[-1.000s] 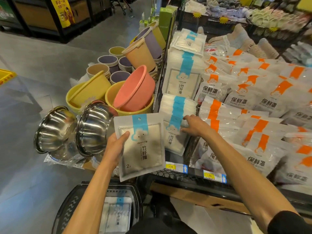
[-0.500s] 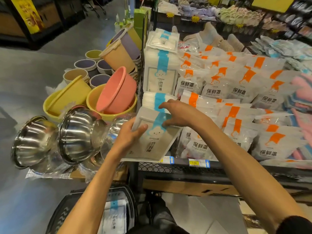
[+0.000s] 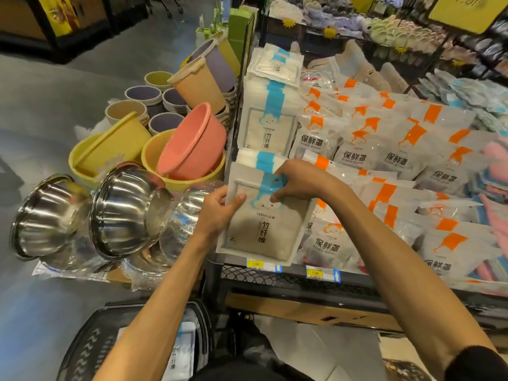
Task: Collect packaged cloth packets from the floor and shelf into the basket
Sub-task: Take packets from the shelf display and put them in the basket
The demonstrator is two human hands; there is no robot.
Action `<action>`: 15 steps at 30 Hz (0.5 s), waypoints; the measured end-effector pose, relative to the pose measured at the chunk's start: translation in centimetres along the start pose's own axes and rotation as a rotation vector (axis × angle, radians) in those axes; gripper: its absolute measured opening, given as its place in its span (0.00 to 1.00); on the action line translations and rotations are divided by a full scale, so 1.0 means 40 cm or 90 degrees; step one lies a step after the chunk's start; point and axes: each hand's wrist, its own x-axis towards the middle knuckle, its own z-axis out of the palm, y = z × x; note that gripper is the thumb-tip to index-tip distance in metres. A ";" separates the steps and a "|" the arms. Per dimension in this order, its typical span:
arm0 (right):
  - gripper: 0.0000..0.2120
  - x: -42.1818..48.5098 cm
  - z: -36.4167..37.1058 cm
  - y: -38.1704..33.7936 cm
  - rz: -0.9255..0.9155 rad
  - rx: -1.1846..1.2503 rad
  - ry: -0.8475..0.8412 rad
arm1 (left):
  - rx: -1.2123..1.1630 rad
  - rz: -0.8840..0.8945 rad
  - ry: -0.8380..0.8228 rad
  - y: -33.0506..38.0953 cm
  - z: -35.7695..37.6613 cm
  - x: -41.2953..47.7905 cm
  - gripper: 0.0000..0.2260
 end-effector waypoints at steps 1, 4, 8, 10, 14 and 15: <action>0.19 0.011 0.002 0.009 0.009 0.019 -0.008 | 0.014 0.002 0.008 -0.019 -0.007 0.009 0.09; 0.21 0.051 0.011 0.046 0.040 0.101 -0.030 | 0.141 0.036 0.093 -0.081 -0.034 0.029 0.07; 0.21 0.112 0.041 0.094 0.086 0.138 -0.023 | 0.345 0.012 0.149 -0.204 -0.057 0.041 0.13; 0.23 0.143 0.059 0.106 0.100 0.146 -0.026 | 0.468 -0.026 0.110 -0.267 -0.058 0.039 0.21; 0.22 0.203 0.108 0.123 0.101 0.141 -0.057 | 0.612 -0.110 0.033 -0.350 -0.044 0.023 0.32; 0.21 0.216 0.121 0.128 0.099 0.137 -0.065 | 0.627 -0.122 0.035 -0.363 -0.038 0.014 0.31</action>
